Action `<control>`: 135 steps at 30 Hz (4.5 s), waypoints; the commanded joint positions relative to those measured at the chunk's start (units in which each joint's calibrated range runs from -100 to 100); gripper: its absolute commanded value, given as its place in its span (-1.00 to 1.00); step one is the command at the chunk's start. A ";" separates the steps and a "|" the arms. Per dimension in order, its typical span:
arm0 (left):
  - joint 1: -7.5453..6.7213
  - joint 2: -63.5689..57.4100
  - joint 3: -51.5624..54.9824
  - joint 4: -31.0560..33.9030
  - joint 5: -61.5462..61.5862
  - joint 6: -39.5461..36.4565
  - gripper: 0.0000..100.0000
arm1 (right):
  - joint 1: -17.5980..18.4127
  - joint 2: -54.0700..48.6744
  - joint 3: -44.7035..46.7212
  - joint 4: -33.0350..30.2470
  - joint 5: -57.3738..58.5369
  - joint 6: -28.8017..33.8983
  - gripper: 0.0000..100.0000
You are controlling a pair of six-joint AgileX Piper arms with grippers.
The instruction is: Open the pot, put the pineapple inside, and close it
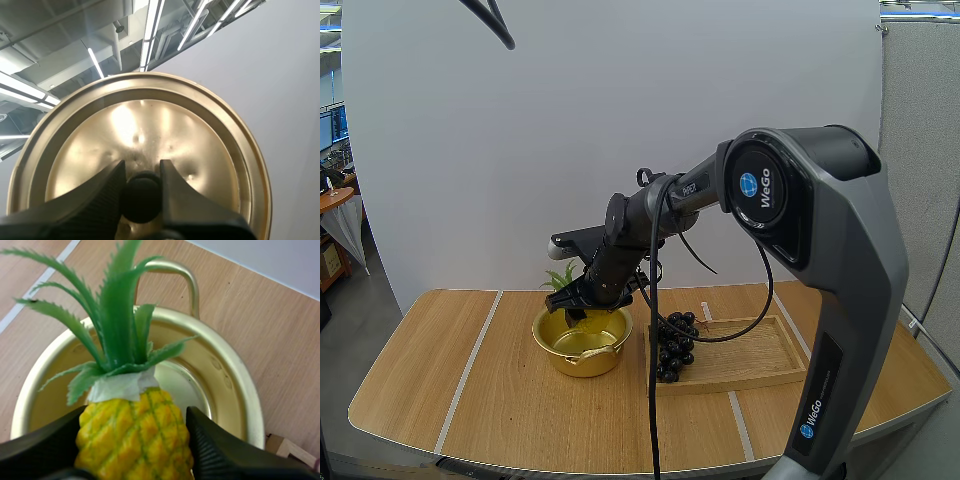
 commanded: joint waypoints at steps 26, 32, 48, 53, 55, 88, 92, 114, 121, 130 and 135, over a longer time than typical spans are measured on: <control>-0.20 -0.10 -0.43 0.31 -1.48 -0.64 -1.00 | 0.15 5.06 -0.50 -1.25 4.32 -0.49 0.71; -0.20 -0.10 -0.43 0.31 -1.48 -0.64 -1.00 | 0.15 4.74 -0.50 -0.95 4.92 -0.30 1.00; -0.20 -0.10 -0.43 0.31 -1.48 -0.64 -1.00 | 0.15 -24.37 -0.50 -0.95 18.68 -0.30 1.00; -0.20 -0.10 -0.43 0.31 -1.48 -0.64 -1.00 | 0.15 -37.56 -0.50 -2.50 26.59 -0.18 1.00; -0.20 -0.10 -0.43 0.31 -1.48 -0.64 -1.00 | 0.15 -41.56 -0.50 -4.41 29.62 1.13 1.00; -0.20 -0.10 -0.43 0.31 -1.48 -0.64 -1.00 | -2.87 -96.60 18.08 -10.41 52.27 8.01 -0.48; -0.20 -0.10 -0.43 0.31 -1.48 -0.64 -1.00 | -3.73 -98.84 18.08 -10.83 52.27 8.11 -1.00; -0.20 -0.10 -0.43 0.31 -1.48 -0.64 -1.00 | -4.48 -101.34 18.08 -11.75 52.27 8.30 -1.00; -0.20 -0.10 -0.43 0.31 -1.48 -0.64 -1.00 | -4.48 -101.34 18.08 -11.75 52.27 8.30 -1.00; -0.20 -0.56 -0.43 -0.87 7.86 -0.77 -1.00 | -4.48 -101.34 18.08 -13.78 52.27 8.30 -1.00; -0.20 -0.54 -0.43 -0.87 25.20 -0.64 -1.00 | -4.48 -101.79 18.08 -14.28 52.27 8.30 -1.00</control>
